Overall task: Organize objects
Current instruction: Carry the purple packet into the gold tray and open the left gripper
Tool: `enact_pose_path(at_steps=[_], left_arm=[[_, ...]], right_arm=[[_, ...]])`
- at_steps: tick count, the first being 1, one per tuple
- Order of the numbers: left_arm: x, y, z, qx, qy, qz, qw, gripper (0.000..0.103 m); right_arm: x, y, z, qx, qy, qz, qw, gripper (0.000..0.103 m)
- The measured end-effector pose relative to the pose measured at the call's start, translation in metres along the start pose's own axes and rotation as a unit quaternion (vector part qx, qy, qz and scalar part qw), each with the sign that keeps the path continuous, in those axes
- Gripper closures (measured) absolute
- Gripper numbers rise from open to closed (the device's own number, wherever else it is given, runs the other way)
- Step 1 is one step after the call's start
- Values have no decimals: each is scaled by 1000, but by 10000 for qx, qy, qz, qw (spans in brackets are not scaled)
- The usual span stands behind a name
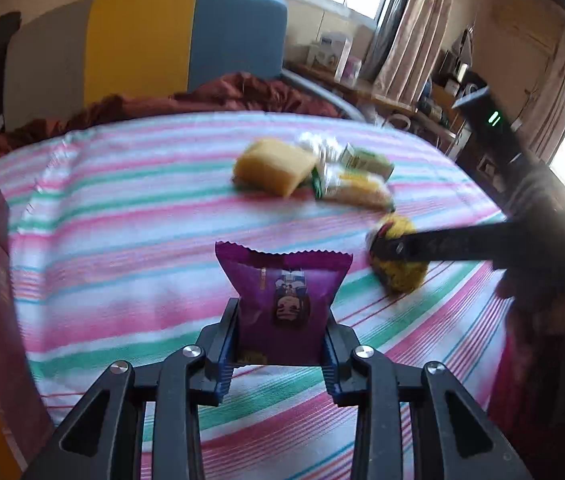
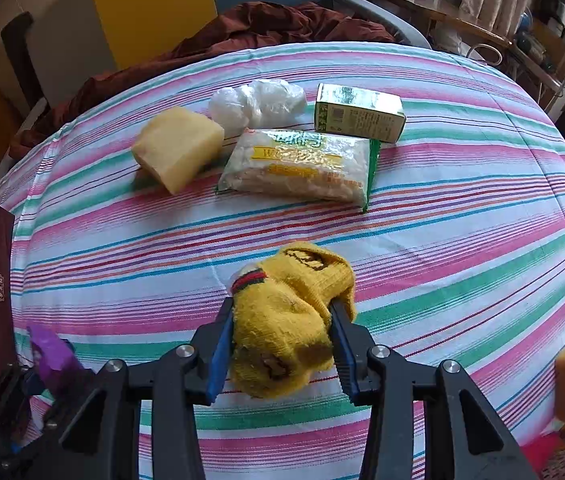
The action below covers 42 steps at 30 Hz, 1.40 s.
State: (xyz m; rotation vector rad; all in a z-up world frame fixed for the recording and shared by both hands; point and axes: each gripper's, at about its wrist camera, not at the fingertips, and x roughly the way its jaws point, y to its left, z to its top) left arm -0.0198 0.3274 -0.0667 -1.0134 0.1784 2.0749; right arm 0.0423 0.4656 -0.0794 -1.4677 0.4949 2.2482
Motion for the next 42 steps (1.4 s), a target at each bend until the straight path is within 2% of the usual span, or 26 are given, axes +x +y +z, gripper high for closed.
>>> enact_pose_path(at_steps=[5, 9, 15, 18, 20, 21, 23, 28, 30, 32, 34, 38, 40, 42], left_arm=[[-39, 12, 9, -198, -197, -12, 9996, 68], [-65, 37, 8, -579, -213, 18, 9981, 68], [-101, 87, 3, -1313, -244, 255, 9907, 68], [-116, 93, -2, -1452, -284, 276, 9886, 68], [-122, 90, -5, -1503, -229, -54, 9884, 68], [-123, 88, -6, -1552, -179, -356, 9871, 68], [-125, 82, -4, -1652, -92, -1175, 9792, 68], [-150, 65, 10, -1172, -313, -1921, 9738, 68], [-161, 66, 14, -1091, -453, -2080, 9710, 68], [-172, 77, 21, -1185, -582, -2286, 9645, 68], [-178, 93, 29, -1433, -702, -2273, 9607, 68], [-185, 133, 37, -1915, -911, -1880, 9590, 68], [-185, 145, 38, -2026, -954, -1604, 9613, 68], [-186, 151, 39, -1982, -1009, -1163, 9680, 68]], right_arm=[[-2, 5, -2, -53, -8, -54, 10000, 58], [-3, 9, -4, -106, -4, -107, 9999, 58], [-4, 17, -8, -211, 25, -228, 9995, 58], [-5, 21, -10, -254, 60, -280, 9993, 57], [-6, 24, -12, -297, 60, -328, 9990, 57], [-5, 23, -11, -313, 59, -343, 9989, 57], [-5, 24, -11, -331, 58, -363, 9988, 57], [-6, 24, -16, -348, 52, -385, 9986, 57], [-5, 23, -16, -351, 52, -385, 9986, 57], [-5, 22, -16, -360, 52, -390, 9986, 57], [-3, 21, -15, -363, 53, -393, 9986, 57], [1, 17, -9, -379, 51, -402, 9985, 57], [2, 16, -10, -391, 52, -410, 9984, 57], [3, 15, -9, -391, 47, -416, 9984, 57]])
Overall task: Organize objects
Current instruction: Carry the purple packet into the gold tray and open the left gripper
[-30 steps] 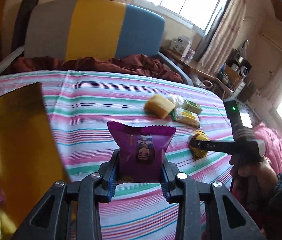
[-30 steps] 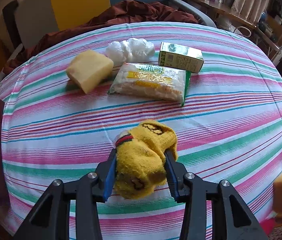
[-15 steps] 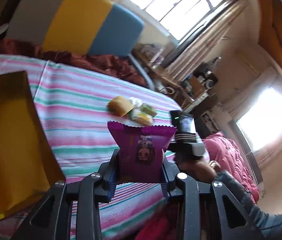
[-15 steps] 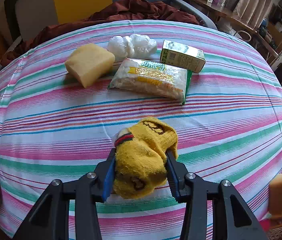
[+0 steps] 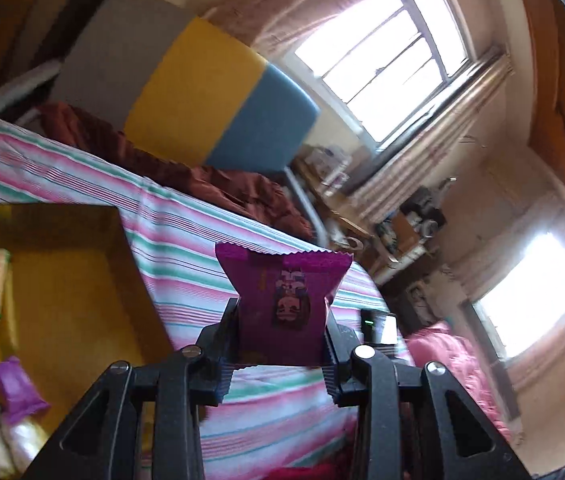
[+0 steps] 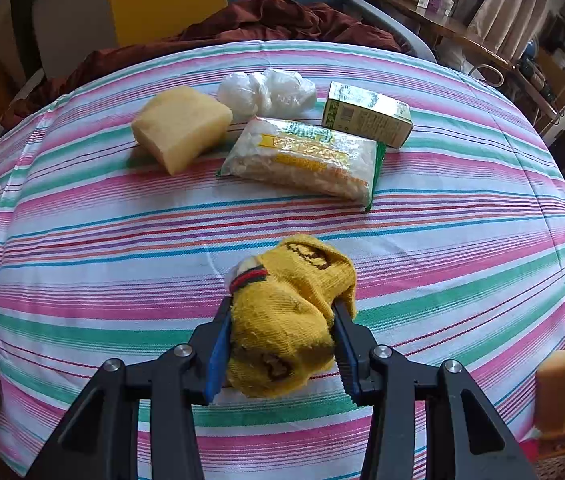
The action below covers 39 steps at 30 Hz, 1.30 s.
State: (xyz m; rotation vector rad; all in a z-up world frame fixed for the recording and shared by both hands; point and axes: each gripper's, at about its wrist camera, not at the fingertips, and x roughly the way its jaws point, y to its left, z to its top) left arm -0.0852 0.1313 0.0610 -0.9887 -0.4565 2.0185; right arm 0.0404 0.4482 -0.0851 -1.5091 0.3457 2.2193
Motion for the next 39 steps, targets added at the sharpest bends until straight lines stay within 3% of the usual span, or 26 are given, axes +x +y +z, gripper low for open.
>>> enact_pose_path(at_steps=[3, 7, 11, 17, 24, 33, 37, 39], left_arm=[[-12, 8, 7, 172, -222, 558, 9980, 68], [-21, 19, 10, 832, -506, 1915, 9766, 68], [-22, 64, 16, 382, -406, 2422, 9686, 68], [0, 130, 23, -513, -1, 2519, 9664, 68], [64, 150, 30, -303, 404, 2862, 9568, 68], [128, 188, 33, -296, 1060, 3448, 9322, 67], [130, 191, 32, -223, 987, 3434, 9337, 40], [127, 190, 31, -254, 998, 3336, 9371, 38]], right_arm=[[-2, -2, 1, 1, 0, 1, 10000, 57], [-1, -2, 4, -20, 1, -20, 10000, 57], [-3, 1, 4, -87, -6, -87, 9999, 56], [-5, 3, 2, -156, 0, -150, 9998, 55], [-5, 6, -1, -267, 39, -244, 9993, 52], [4, 4, 3, -305, 49, -254, 9992, 52], [3, 4, 1, -304, 44, -245, 9992, 51], [4, 4, 1, -301, 44, -244, 9992, 51]])
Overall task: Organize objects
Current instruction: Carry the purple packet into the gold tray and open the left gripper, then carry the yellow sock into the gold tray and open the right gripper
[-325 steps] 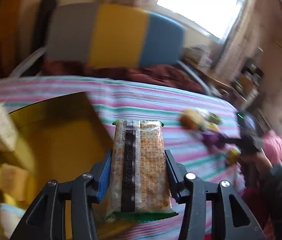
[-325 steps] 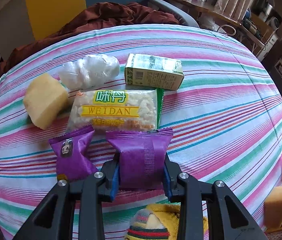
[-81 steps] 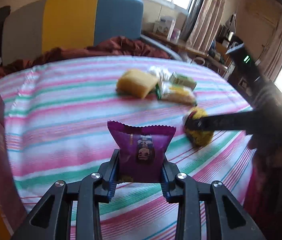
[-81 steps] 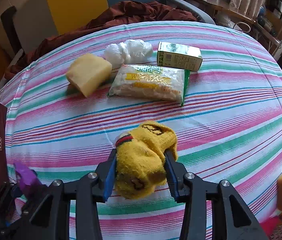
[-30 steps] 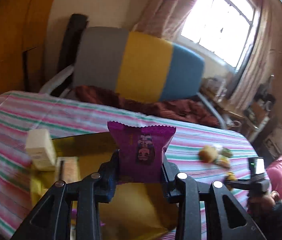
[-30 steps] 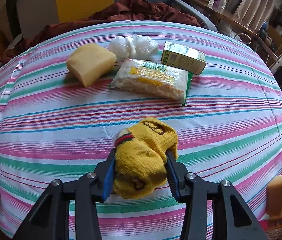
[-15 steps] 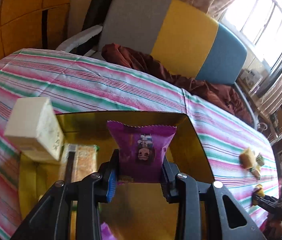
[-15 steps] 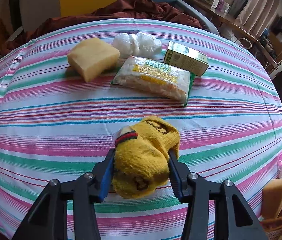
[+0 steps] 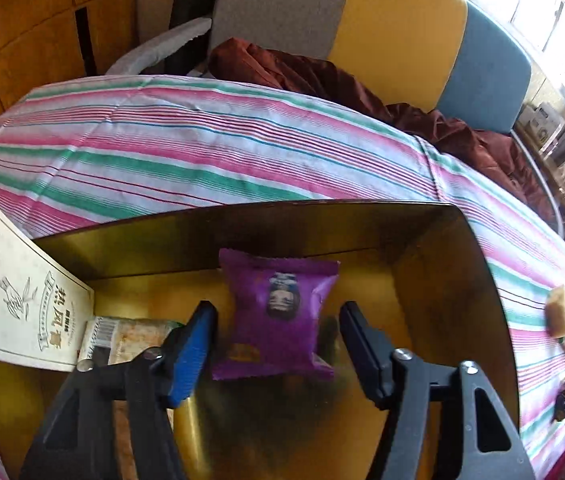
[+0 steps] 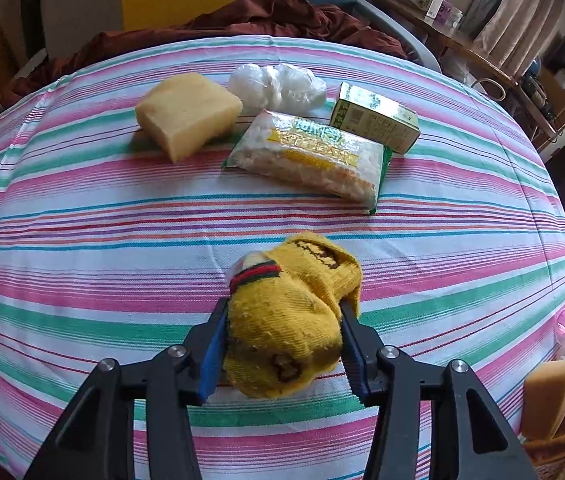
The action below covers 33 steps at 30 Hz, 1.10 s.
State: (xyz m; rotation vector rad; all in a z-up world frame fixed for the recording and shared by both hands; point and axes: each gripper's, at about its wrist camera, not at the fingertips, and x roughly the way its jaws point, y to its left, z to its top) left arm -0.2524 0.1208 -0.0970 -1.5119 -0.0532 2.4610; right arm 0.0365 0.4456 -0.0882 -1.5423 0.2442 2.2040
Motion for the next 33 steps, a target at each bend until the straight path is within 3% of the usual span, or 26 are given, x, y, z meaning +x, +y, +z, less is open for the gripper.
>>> enact_pose_path(at_steps=[3, 12, 22, 28, 33], left_arm=[[-15, -1, -5, 78, -103, -57, 9999, 38], [-98, -11, -42, 636, -975, -241, 9929, 37], [-173, 7, -94, 645, -1541, -459, 9849, 37], [-188, 27, -119, 441, -1567, -484, 9855, 37], [-186, 32, -134, 362, -1446, -511, 9875, 37]], right_arm=[[1, -2, 2, 9, 0, 7, 10000, 51], [0, 2, 1, -37, -44, -68, 10000, 53], [-19, 3, 4, -64, -423, 148, 9990, 56], [-51, 41, 7, -447, -690, 435, 9957, 56], [-90, 100, 7, -929, -1012, 951, 9859, 56]])
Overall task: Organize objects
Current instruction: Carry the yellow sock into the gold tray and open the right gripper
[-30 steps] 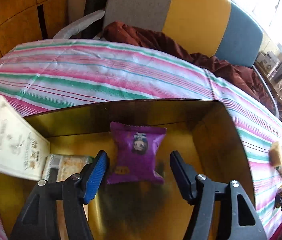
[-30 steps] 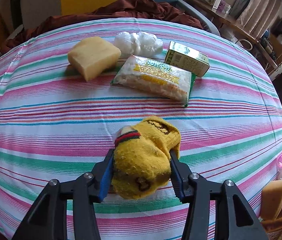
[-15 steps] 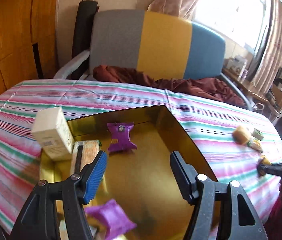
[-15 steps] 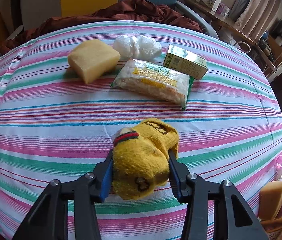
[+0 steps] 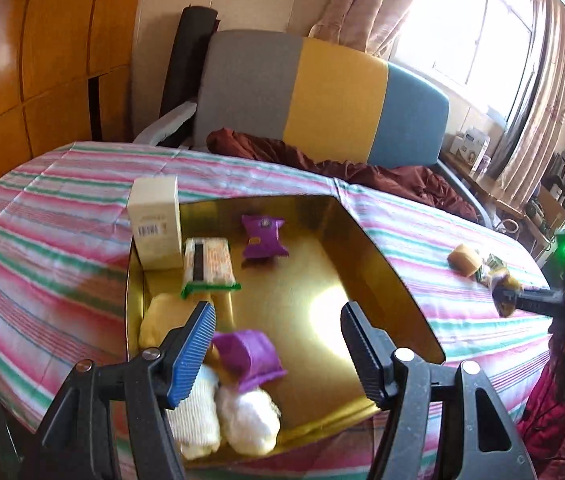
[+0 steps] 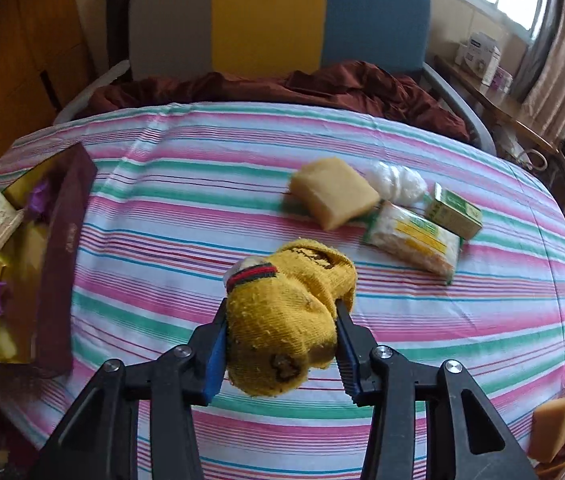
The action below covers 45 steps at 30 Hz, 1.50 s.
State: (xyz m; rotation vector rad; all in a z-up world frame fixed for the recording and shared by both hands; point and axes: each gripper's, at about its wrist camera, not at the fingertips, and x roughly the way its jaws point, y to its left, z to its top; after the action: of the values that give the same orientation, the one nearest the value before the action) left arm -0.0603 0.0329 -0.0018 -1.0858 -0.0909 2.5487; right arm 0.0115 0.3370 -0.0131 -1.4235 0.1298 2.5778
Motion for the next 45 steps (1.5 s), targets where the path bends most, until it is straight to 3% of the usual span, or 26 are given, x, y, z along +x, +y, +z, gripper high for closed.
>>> enact_pose_path(at_steps=[10, 17, 26, 31, 34, 45], left_arm=[[-13, 20, -10, -158, -90, 24, 9998, 37], [-11, 40, -18, -382, 2, 194, 9991, 37], [-7, 51, -26, -464, 80, 363, 9982, 37], [-4, 55, -28, -451, 94, 570, 9973, 37], [-2, 55, -29, -463, 114, 644, 9968, 37], [-10, 47, -28, -401, 4, 783, 9961, 37]], right_arm=[[-22, 144, 39, -868, -574, 1163, 9878, 56], [17, 223, 28, -1337, -1, 1821, 9741, 56], [76, 283, 29, -1249, 311, 2021, 9709, 56], [79, 293, 25, -1409, 388, 2214, 9642, 50], [77, 290, 25, -1362, 304, 2291, 9633, 35], [43, 249, 21, -889, 37, 2312, 9688, 23]])
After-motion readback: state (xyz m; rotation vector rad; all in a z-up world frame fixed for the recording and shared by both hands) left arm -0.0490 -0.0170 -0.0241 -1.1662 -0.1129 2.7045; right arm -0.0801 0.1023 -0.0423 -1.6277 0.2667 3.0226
